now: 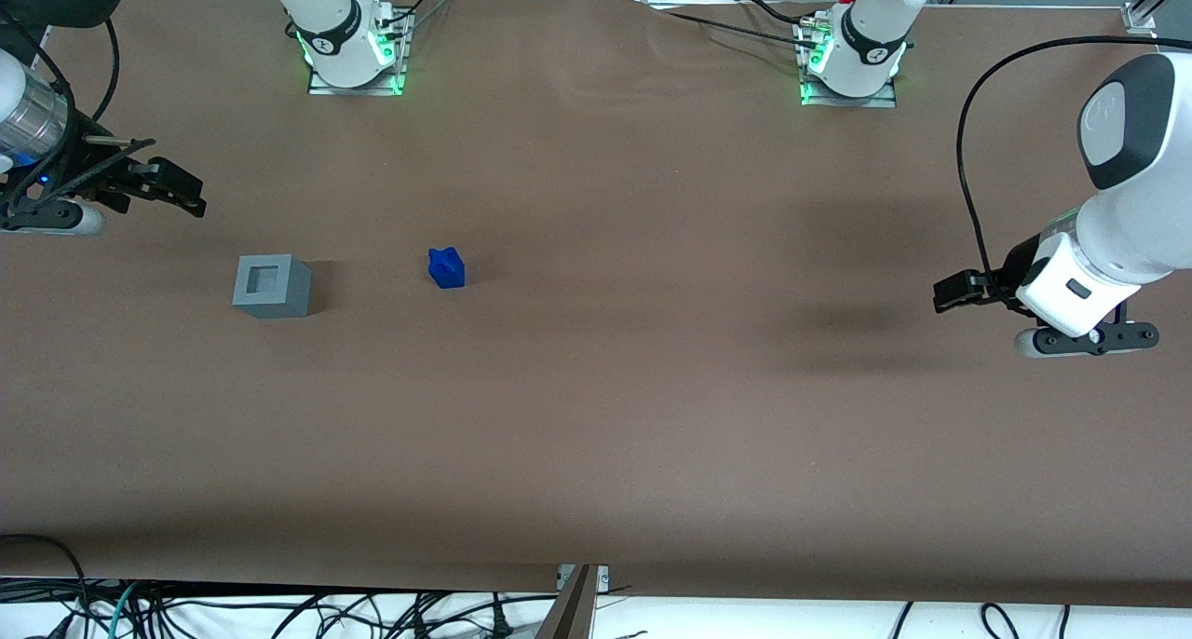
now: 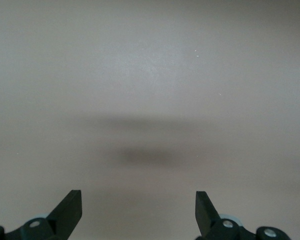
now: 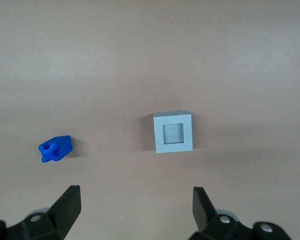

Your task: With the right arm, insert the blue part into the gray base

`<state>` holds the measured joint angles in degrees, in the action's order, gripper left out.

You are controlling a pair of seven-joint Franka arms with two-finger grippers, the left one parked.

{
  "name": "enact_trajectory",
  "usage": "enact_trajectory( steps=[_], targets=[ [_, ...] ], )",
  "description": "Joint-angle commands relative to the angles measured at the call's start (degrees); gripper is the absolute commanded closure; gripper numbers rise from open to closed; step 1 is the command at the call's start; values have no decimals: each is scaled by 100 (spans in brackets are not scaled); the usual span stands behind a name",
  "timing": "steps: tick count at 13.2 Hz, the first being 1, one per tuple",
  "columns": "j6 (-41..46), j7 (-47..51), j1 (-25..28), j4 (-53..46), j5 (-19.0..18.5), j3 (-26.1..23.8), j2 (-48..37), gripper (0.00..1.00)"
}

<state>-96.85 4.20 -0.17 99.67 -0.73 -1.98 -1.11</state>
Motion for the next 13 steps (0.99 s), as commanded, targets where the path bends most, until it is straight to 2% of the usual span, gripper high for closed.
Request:
enact_trajectory(
  steps=[1,13],
  targets=[
    [-35,19,9,61,56,5,-82,1],
    [43,-42,9,53,56,40,-82,1]
  ],
)
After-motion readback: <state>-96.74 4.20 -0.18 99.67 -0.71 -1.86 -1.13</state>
